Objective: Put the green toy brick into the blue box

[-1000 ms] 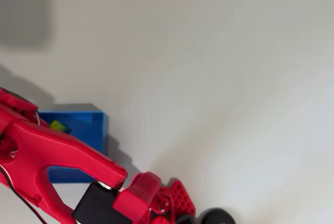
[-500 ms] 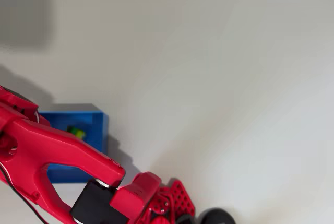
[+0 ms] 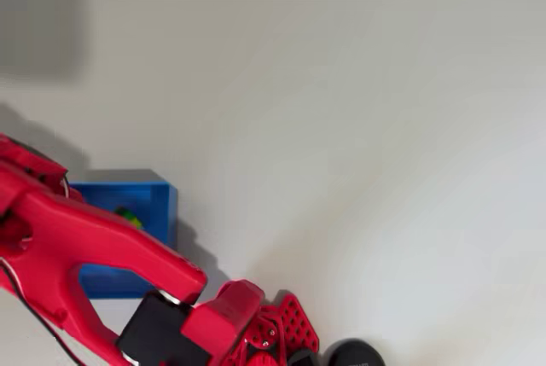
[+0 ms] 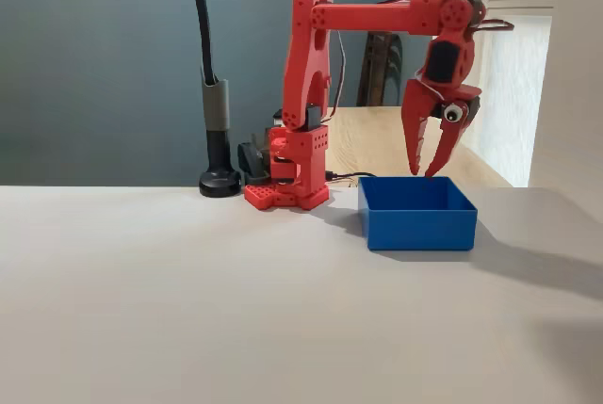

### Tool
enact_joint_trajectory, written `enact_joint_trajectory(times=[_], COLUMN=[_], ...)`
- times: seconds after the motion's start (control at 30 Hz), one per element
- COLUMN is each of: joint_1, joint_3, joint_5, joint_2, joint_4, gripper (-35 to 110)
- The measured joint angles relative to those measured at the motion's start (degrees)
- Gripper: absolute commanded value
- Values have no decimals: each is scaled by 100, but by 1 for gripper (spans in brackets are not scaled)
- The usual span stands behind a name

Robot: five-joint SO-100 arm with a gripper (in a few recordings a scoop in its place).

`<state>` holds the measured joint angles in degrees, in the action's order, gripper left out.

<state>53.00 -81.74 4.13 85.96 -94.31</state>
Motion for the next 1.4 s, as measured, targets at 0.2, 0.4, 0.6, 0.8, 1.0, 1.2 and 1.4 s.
enact_joint_trajectory(times=[0.2,0.4,0.6,0.8,1.0,1.2,1.4], joint_1=[-1081,-2101,-2804,-3401,-4008,-4412,-4641], joint_3=[105,334,281,-466,-1389,-2689,-4201], joint_5=[9,-272,-308,-255,-158,-167,-378], joint_2=[79,738,1635,2681,3788,5080,6583], joint_4=[0,0,0,-9,-26,220,1055], gripper=[0,0,0,0,0,0,0])
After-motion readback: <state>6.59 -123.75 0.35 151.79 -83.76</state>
